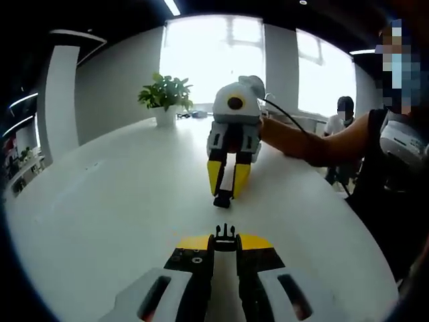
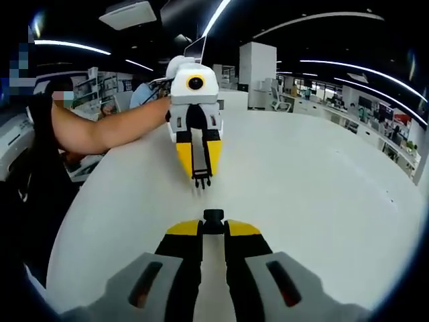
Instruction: Snap the two parts of the plastic buckle together until the buckle closes and remains connected.
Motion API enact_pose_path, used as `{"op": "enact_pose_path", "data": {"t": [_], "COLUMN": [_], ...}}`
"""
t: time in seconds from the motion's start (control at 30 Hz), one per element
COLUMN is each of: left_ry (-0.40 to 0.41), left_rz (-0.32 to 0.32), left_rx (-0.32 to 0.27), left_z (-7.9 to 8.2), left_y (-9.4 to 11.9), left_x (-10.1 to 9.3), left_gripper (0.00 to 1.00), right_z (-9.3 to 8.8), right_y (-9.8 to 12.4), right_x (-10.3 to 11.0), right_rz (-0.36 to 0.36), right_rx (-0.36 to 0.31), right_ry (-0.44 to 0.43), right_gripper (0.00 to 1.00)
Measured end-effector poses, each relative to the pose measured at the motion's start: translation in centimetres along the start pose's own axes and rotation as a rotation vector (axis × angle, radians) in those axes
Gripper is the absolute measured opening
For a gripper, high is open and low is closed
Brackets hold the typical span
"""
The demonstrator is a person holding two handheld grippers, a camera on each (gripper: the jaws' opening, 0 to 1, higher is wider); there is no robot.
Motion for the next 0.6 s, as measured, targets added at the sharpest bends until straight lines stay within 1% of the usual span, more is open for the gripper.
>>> {"op": "enact_pose_path", "data": {"t": [0.17,0.37,0.6], "left_ry": [-0.004,-0.015,-0.024], "left_rz": [-0.01,-0.015,-0.01], "left_rx": [-0.018,-0.015,-0.016], "left_z": [0.16,-0.17,-0.05], "left_y": [-0.1,-0.37,-0.34], "left_x": [-0.01,0.06,0.03], "left_gripper": [0.11,0.11,0.11], "right_z": [-0.03,-0.09,-0.08], "right_y": [-0.07,-0.12,-0.19], "right_x": [0.15,0.15,0.26], "right_rz": [0.009,0.015,0.018], "right_rx": [-0.002,-0.001,-0.001], "right_ry": [0.001,0.002,0.0], "right_gripper": [0.11,0.11,0.11]}}
Point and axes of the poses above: the point that each gripper's makers call its tool centre point, and the gripper's own axes: y roughly backward along the fingers, x roughly to its left, z roughly out of its top, the point moved 2 cm from there along y, roughly backward along the fingers
